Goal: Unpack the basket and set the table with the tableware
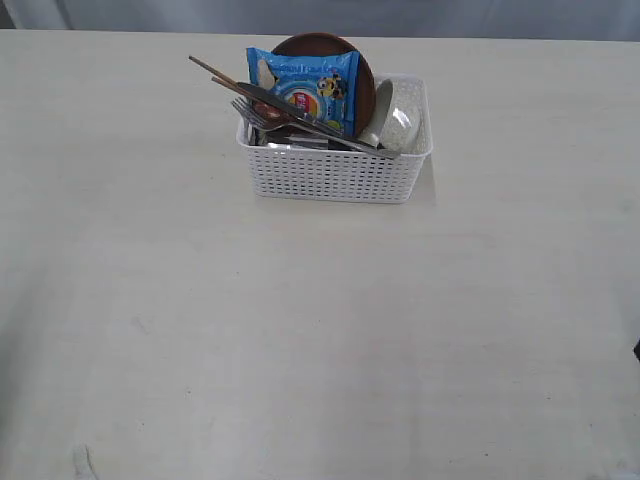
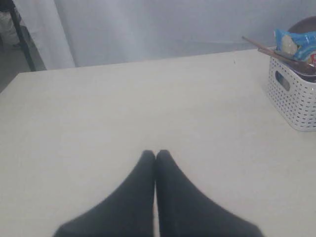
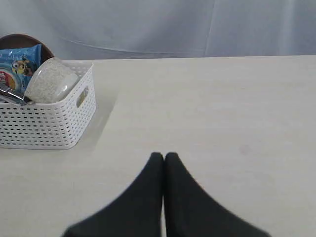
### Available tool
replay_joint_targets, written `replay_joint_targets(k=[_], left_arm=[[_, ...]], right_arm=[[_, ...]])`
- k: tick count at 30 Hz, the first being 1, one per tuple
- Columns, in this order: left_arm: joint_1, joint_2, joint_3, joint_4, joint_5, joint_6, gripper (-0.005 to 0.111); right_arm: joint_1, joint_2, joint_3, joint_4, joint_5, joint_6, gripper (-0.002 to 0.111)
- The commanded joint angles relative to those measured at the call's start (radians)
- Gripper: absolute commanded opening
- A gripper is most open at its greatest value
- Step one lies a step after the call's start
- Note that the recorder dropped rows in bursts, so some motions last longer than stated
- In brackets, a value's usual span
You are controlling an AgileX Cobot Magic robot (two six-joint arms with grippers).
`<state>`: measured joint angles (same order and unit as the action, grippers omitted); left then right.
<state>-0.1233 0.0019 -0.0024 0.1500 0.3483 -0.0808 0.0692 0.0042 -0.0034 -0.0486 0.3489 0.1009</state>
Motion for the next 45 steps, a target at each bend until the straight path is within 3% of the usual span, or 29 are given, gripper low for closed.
replay_joint_targets(k=[1, 9, 16, 20, 22, 24, 28, 31, 38, 45], left_arm=[[-0.005, -0.002, 0.002, 0.002, -0.001, -0.002, 0.000], [-0.005, -0.002, 0.002, -0.006, -0.001, -0.002, 0.000], [-0.005, -0.002, 0.002, -0.006, -0.001, -0.002, 0.000], [-0.005, -0.002, 0.002, -0.006, -0.001, -0.002, 0.000], [-0.005, -0.002, 0.002, -0.006, -0.001, -0.002, 0.000], [-0.005, -0.002, 0.002, -0.006, -0.001, -0.002, 0.000], [-0.005, -0.002, 0.002, -0.006, -0.001, -0.002, 0.000], [-0.005, -0.002, 0.002, -0.001, -0.001, -0.002, 0.000], [-0.005, -0.002, 0.002, -0.001, -0.001, -0.002, 0.000], [-0.005, -0.002, 0.002, -0.001, -0.001, -0.002, 0.000]], right_arm=[[0.003, -0.004, 0.003, -0.001, -0.041, 0.000, 0.000], [0.003, -0.004, 0.003, -0.001, -0.486, 0.000, 0.000], [0.003, -0.004, 0.003, -0.001, -0.545, 0.000, 0.000], [0.003, -0.004, 0.003, -0.001, -0.810, 0.075, 0.000], [0.003, -0.004, -0.088, -0.001, -0.754, 0.129, 0.000], [0.003, 0.012, -0.252, -0.001, -0.564, 0.123, 0.000], [0.003, 0.273, -0.559, -0.001, -0.274, 0.119, 0.000], [0.035, 0.594, -0.788, 0.006, -0.060, 0.116, 0.000], [0.357, 1.400, -1.182, 0.006, 0.389, -0.028, 0.000], [0.412, 1.655, -1.329, 0.066, 0.393, -0.029, 0.000]])
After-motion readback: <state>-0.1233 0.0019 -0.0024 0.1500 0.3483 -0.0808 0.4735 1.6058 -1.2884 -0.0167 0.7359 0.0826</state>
